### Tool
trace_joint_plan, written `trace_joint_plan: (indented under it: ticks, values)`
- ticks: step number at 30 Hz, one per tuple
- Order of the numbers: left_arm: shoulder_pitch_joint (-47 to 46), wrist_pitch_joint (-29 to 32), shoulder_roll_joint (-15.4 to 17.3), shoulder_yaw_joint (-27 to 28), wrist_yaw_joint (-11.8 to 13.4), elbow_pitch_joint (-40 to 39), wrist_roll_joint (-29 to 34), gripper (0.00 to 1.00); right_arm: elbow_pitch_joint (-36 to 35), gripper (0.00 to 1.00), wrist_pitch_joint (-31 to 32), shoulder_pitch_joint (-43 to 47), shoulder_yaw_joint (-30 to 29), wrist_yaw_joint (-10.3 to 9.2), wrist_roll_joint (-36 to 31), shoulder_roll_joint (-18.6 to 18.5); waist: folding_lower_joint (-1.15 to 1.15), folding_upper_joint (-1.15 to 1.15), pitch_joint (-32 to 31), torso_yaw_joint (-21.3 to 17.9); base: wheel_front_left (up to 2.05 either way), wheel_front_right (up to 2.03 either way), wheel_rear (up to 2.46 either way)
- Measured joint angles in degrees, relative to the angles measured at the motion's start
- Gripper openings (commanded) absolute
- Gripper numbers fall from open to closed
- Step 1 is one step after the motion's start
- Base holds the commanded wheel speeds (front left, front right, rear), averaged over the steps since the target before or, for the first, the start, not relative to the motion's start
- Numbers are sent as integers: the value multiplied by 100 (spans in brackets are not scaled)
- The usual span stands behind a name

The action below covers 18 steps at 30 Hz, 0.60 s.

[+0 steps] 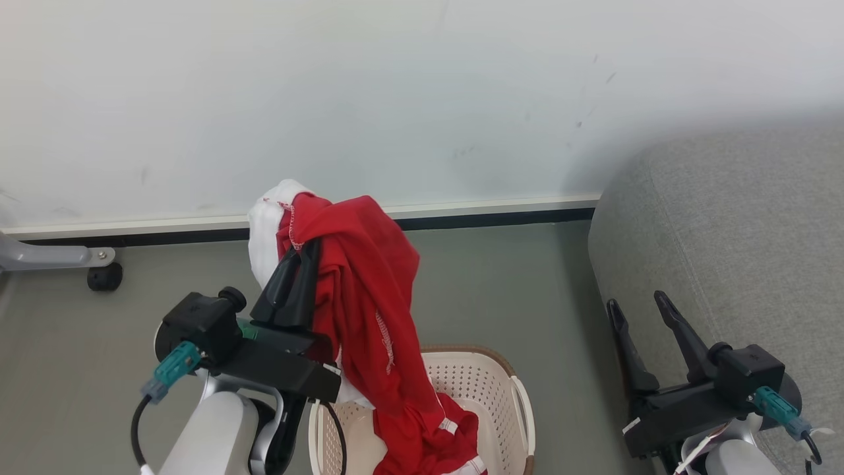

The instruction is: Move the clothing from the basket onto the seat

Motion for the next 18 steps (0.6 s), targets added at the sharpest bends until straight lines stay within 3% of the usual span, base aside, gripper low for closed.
trace_joint_plan:
  ticks: [18]
  values:
    - [352,356,86,-96,210,-1050,116,0,-237,100,180,35,191,1,13,97,0,0,-17,-32,0,0,0]
